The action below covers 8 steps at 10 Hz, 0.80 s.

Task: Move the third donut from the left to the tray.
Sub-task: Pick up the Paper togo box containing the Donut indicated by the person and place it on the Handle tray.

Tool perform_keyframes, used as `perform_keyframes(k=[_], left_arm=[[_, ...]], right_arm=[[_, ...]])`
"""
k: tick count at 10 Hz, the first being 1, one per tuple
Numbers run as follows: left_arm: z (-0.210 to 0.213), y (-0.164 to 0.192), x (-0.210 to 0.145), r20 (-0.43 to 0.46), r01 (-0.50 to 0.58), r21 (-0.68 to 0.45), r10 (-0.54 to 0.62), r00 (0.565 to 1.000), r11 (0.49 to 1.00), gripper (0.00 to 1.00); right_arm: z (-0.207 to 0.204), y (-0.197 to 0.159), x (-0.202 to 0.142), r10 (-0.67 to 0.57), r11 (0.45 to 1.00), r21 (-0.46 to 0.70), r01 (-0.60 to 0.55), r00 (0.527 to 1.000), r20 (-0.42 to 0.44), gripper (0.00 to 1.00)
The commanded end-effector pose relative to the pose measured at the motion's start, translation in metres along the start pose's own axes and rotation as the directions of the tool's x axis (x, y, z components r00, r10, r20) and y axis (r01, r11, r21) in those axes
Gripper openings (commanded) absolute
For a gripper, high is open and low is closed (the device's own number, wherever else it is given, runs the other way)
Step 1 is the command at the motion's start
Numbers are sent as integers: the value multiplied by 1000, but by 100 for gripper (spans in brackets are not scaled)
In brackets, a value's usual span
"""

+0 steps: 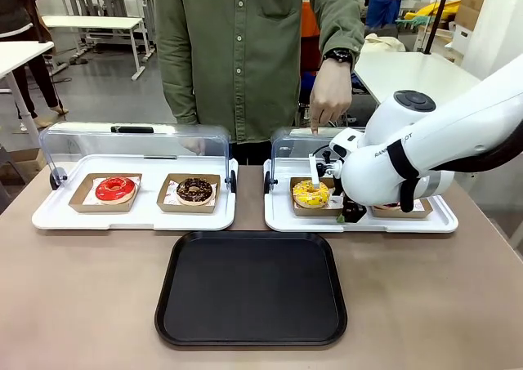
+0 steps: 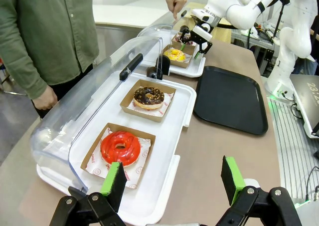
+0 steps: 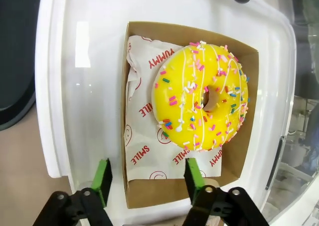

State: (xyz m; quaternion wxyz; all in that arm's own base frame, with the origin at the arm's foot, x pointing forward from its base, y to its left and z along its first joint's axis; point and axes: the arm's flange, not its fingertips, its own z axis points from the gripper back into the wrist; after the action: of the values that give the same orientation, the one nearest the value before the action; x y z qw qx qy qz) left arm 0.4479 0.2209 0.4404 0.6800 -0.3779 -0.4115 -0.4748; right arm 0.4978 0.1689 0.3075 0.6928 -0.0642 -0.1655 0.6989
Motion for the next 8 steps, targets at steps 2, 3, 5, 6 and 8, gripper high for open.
perform_keyframes(k=[2,3,5,6,8], left_arm=[[0,-1,1,-4,-1,-4,1,1000,1000,100],[0,-1,1,-4,-1,-4,1,1000,1000,100],[0,-1,1,-4,-1,-4,1,1000,1000,100],[0,-1,1,-4,-1,-4,1,1000,1000,100],[0,-1,1,-4,-1,-4,1,1000,1000,100]], right_arm=[[4,-3,7,-21,1000,14,21,1000,-21,0],[4,-3,7,-22,999,26,22,999,-25,0],[7,-1,6,-19,999,46,20,999,-37,0],[9,-1,5,-18,999,49,20,999,-42,0],[8,0,4,-18,998,57,21,999,-50,0]])
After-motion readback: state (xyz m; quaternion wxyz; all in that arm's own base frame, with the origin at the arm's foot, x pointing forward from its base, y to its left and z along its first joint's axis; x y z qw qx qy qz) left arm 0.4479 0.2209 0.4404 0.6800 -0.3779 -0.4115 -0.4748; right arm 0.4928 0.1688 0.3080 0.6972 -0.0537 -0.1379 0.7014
